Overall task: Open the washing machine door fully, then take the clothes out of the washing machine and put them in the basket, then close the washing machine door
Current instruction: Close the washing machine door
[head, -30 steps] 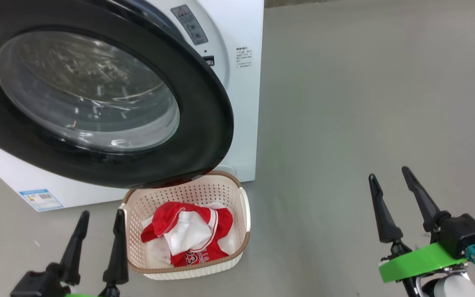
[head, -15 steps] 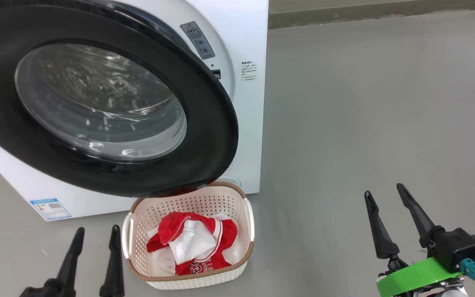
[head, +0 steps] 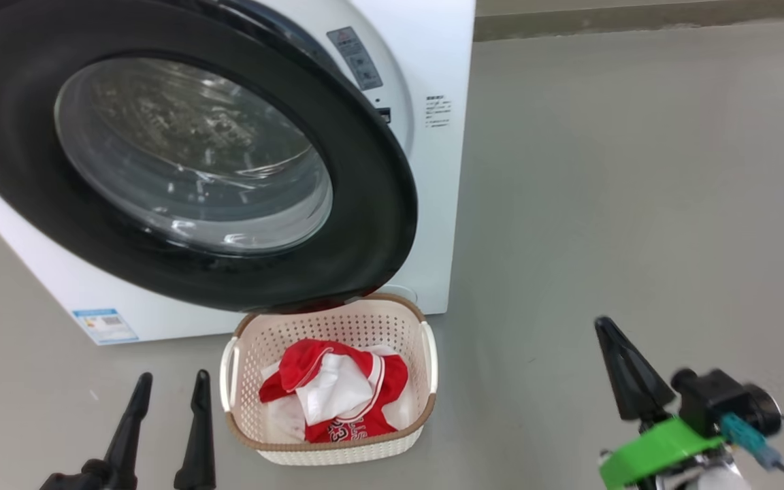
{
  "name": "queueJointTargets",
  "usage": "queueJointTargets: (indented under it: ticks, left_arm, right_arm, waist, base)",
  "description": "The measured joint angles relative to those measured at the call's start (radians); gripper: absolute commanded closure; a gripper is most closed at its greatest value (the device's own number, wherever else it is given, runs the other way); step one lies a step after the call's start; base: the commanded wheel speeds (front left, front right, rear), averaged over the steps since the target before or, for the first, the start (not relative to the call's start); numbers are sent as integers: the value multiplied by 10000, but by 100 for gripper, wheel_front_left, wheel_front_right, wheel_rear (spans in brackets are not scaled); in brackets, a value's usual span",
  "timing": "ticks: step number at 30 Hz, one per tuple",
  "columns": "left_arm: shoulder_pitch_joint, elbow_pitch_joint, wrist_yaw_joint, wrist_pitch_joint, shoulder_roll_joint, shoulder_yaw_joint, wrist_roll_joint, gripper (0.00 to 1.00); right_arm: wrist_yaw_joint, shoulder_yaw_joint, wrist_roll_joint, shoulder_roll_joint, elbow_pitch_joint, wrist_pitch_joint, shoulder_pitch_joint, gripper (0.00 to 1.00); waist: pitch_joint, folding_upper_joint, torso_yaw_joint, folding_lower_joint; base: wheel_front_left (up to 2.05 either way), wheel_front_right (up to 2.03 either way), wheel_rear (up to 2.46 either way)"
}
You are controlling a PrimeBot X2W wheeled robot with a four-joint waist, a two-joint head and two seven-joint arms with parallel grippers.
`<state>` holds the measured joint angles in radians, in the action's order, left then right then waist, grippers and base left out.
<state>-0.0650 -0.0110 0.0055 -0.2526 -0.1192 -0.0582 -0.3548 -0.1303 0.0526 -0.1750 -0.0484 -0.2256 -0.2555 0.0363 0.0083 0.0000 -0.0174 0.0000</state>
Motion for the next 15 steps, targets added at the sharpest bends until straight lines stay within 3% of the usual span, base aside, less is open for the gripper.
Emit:
queueJointTargets:
  ticks: [15]
  left_arm:
    - [607, 284, -150, 0, 201, -336, 102, 0]
  right_arm:
    - [0, 2462, -857, -790, -1685, 0, 3702, 100]
  waist:
    - [1108, 0, 867, 0]
  base:
    - [0, 0, 0]
